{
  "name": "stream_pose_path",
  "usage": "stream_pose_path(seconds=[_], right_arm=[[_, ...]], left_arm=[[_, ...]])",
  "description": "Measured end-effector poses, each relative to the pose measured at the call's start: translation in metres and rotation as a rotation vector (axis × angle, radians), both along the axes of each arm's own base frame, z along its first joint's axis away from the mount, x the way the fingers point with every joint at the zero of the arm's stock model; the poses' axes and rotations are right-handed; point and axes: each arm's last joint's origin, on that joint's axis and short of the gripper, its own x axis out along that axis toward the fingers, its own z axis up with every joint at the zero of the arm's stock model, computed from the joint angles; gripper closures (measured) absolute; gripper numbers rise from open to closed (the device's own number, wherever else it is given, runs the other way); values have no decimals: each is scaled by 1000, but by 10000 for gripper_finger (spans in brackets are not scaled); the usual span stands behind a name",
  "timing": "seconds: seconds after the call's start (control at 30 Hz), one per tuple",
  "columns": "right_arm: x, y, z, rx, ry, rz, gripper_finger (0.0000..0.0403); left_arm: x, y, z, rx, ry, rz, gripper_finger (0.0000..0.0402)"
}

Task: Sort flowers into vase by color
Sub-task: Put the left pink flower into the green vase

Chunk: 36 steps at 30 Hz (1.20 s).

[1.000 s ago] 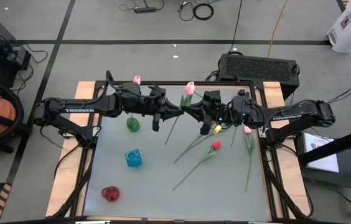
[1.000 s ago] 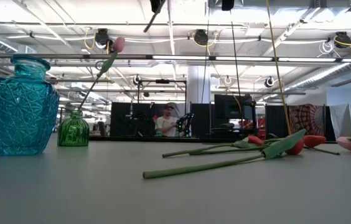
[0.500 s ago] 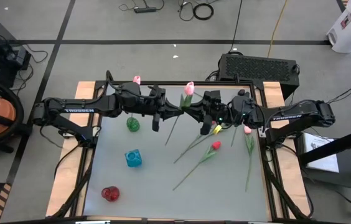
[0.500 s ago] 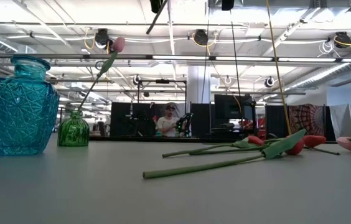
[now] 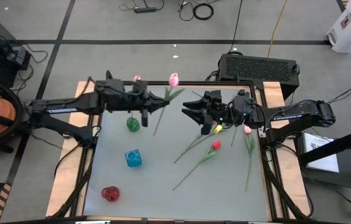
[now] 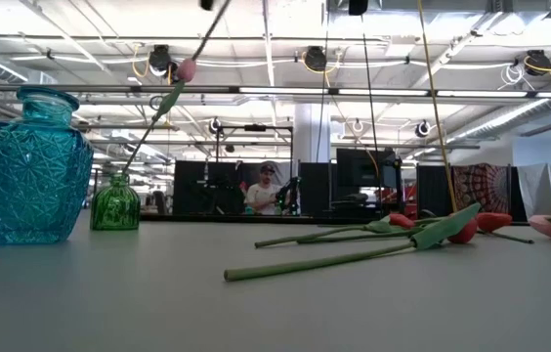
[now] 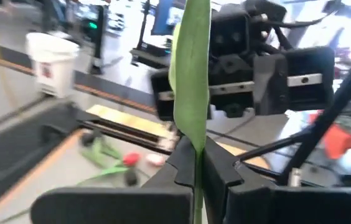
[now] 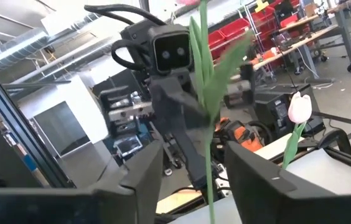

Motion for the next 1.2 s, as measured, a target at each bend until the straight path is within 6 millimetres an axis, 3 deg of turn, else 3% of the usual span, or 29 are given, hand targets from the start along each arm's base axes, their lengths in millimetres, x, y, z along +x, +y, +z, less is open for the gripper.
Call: stream_pose_path(seconds=[0.53, 0.87, 1.2], right_arm=[[0, 0, -2, 8, 23, 1, 231], [0, 0, -4, 17, 37, -3, 231], [1, 0, -8, 42, 77, -5, 232]], left_arm=[[-106, -3, 35, 149, -11, 329, 390], [-181, -7, 28, 169, 81, 521, 394], [-248, -14, 14, 156, -9, 609, 390]])
